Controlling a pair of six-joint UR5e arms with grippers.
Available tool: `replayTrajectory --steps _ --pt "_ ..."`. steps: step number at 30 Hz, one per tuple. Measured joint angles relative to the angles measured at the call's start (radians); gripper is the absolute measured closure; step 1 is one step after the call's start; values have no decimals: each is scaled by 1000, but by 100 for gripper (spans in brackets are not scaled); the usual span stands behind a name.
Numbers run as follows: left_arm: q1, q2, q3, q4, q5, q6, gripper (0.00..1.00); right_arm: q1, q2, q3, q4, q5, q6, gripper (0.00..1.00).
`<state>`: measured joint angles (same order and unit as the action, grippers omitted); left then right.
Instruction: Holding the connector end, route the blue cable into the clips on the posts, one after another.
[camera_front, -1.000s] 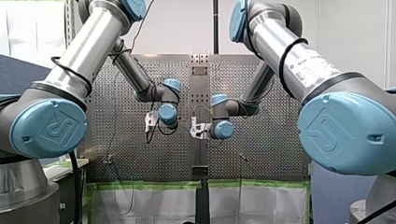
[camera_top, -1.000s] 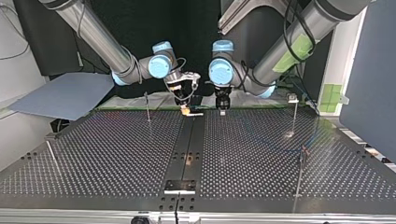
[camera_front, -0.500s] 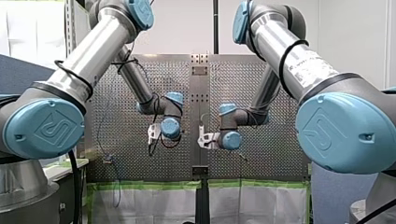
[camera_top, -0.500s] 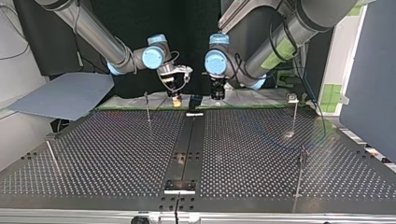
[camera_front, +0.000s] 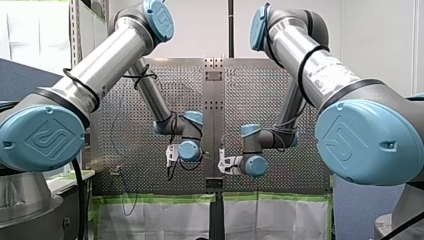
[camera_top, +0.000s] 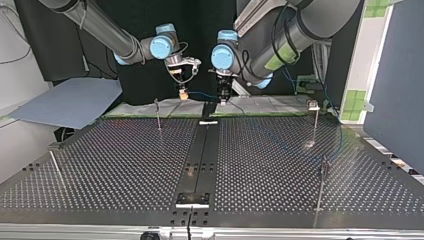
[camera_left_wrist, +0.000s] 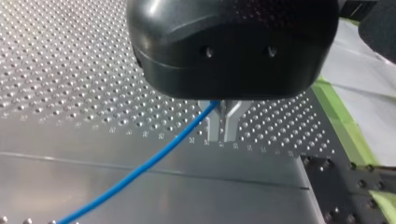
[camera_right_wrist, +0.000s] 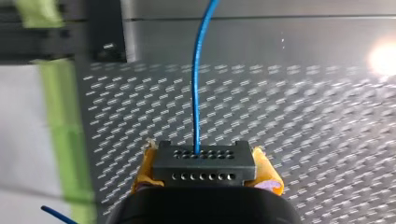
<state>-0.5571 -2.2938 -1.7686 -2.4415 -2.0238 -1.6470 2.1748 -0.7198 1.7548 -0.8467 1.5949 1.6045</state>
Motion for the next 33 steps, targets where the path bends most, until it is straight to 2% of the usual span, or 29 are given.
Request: replayTrajectory --steps 3,6,13,21,27,33 --pt "-16 -10 -1 7 -8 -1 92 -1 32 10 -26 19 2 100" --pt "-31 -35 -1 17 -15 2 92 -4 62 13 -50 30 12 100" --pt "-62 -95 -1 53 -19 12 92 -22 81 14 -78 34 24 100" --pt "-105 -131 -1 111 -19 25 90 -45 82 33 -92 37 7 100" --pt "-126 -132 -1 124 -28 29 90 -62 81 74 -138 39 5 100" --pt "-153 -133 -1 142 -52 45 90 -79 81 99 -152 43 0 100"
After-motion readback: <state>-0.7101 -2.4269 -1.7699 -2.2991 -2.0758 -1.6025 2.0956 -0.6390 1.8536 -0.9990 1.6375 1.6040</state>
